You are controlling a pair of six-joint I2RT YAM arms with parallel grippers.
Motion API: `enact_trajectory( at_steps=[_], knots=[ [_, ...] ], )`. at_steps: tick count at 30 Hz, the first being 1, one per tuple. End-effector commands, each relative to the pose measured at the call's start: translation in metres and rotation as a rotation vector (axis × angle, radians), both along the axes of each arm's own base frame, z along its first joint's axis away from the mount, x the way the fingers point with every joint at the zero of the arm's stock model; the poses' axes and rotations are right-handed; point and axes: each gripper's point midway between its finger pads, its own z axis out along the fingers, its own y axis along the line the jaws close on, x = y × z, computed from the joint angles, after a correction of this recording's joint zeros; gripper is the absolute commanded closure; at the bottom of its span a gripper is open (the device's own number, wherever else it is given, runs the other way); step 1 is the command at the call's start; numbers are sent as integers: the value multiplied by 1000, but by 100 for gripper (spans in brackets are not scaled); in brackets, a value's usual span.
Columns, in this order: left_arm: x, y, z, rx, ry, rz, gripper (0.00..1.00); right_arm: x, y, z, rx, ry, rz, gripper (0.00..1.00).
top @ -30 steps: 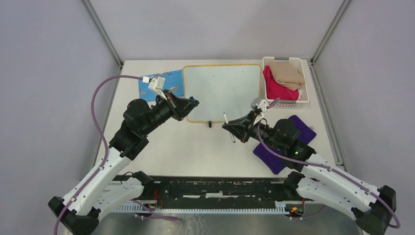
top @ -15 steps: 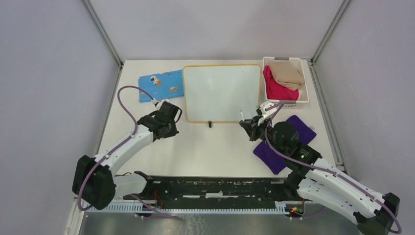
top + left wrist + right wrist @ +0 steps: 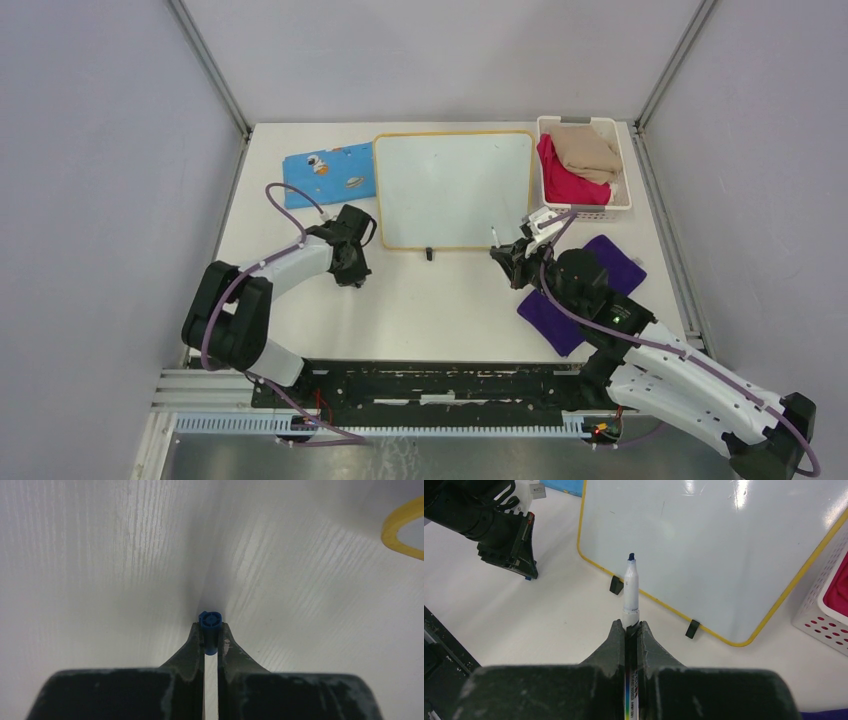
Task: Write a sentence on the whiteboard
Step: Place the pen cap at the center of the board.
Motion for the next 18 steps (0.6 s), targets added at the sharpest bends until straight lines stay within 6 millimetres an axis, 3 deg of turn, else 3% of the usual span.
enact_trajectory(
  at_steps=[1, 10, 18],
  knots=[
    [10, -9, -3, -39, -24, 18, 93, 4, 2, 12, 22, -45, -2, 100],
    [5, -12, -18, -50, 15, -3, 76, 5, 4, 10, 17, -39, 2, 100],
    [5, -9, -17, -31, 17, -2, 75, 5, 3, 9, 16, -33, -2, 100]
  ],
)
